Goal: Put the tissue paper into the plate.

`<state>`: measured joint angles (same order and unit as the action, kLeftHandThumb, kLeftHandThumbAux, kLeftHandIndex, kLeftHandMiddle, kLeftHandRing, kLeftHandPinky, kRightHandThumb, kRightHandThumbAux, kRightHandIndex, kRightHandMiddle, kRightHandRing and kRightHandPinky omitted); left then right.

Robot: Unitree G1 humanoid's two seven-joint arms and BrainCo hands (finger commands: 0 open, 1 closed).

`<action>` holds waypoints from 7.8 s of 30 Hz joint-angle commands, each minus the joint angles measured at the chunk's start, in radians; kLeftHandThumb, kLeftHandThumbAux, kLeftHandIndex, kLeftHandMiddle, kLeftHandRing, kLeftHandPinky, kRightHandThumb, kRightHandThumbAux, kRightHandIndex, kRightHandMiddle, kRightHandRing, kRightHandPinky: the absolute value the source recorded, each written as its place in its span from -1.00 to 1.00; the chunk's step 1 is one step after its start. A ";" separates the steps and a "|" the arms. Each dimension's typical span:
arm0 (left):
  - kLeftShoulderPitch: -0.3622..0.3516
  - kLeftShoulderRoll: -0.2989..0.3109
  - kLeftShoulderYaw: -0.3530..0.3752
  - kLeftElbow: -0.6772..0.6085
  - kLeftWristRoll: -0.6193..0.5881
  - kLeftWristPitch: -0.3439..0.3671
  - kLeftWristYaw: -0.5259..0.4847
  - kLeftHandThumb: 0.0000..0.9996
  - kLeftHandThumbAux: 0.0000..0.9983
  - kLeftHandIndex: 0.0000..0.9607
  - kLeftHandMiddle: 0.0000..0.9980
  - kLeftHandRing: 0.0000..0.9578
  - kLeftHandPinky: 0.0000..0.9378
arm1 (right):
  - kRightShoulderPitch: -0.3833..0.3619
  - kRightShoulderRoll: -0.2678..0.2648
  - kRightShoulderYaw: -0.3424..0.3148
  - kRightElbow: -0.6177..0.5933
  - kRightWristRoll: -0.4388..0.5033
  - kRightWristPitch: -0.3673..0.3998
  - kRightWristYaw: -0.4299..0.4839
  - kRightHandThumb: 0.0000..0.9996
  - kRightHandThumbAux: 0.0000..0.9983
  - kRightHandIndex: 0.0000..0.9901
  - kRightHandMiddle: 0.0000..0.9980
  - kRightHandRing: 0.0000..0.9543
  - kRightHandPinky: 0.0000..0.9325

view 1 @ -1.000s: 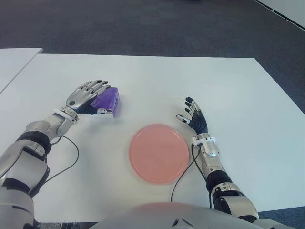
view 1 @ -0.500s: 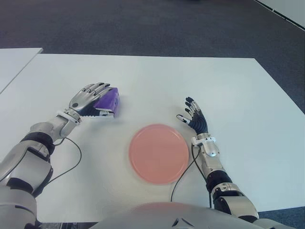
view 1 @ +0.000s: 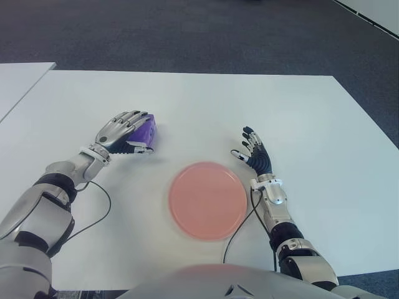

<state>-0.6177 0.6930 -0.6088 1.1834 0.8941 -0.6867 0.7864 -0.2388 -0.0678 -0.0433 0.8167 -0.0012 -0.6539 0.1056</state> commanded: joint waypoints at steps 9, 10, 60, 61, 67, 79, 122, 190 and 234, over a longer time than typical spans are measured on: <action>-0.020 -0.028 -0.017 0.019 0.015 0.009 0.000 -0.39 -0.73 -1.00 -1.00 -1.00 -1.00 | 0.132 0.014 0.006 0.077 -0.007 0.081 -0.002 -1.00 0.55 -0.99 -1.00 -1.00 -1.00; -0.021 -0.030 -0.018 0.019 0.015 0.010 0.000 -0.39 -0.73 -1.00 -1.00 -1.00 -1.00 | 0.133 0.013 0.006 0.076 -0.007 0.081 -0.002 -1.00 0.54 -0.99 -1.00 -1.00 -1.00; -0.044 -0.067 -0.065 0.050 0.034 0.087 0.012 -0.50 -0.71 -1.00 -1.00 -1.00 -1.00 | 0.178 0.017 0.011 0.009 -0.012 0.110 -0.020 -1.00 0.53 -0.99 -1.00 -1.00 -1.00; -0.043 -0.067 -0.065 0.050 0.032 0.086 0.013 -0.50 -0.71 -1.00 -1.00 -1.00 -1.00 | 0.178 0.017 0.012 0.008 -0.012 0.111 -0.020 -1.00 0.53 -0.99 -1.00 -1.00 -1.00; -0.042 -0.057 -0.063 0.045 0.028 0.078 0.020 -0.48 -0.73 -1.00 -1.00 -1.00 -1.00 | 0.179 0.012 0.015 0.010 -0.013 0.110 -0.013 -1.00 0.51 -0.99 -1.00 -1.00 -1.00; -0.037 -0.030 -0.052 0.026 0.023 0.081 0.029 -0.46 -0.75 -1.00 -1.00 -1.00 -1.00 | 0.176 0.012 0.012 0.016 -0.008 0.104 -0.011 -1.00 0.51 -0.98 -1.00 -1.00 -1.00; 0.003 0.045 -0.038 -0.004 0.029 0.082 0.067 -0.42 -0.71 -1.00 -1.00 -1.00 -1.00 | 0.173 -0.005 0.011 0.033 -0.012 0.074 0.015 -1.00 0.59 -0.96 -1.00 -1.00 -1.00; 0.085 -0.136 -0.078 0.121 -0.002 0.159 -0.106 -0.47 -0.66 -1.00 -1.00 -1.00 -1.00 | 0.235 -0.012 0.021 -0.053 -0.004 0.101 0.010 -1.00 0.54 -0.98 -1.00 -1.00 -1.00; 0.030 -0.099 -0.414 0.191 0.256 0.582 0.251 0.96 0.31 -0.21 -0.31 -0.17 -0.01 | 0.252 -0.040 0.034 -0.089 0.001 0.072 0.086 -1.00 0.58 -0.98 -1.00 -1.00 -1.00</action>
<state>-0.6656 0.5834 -0.9634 1.3173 1.0712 -0.1330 1.0509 -0.1232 -0.0981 -0.0158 0.6527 0.0096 -0.6088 0.1810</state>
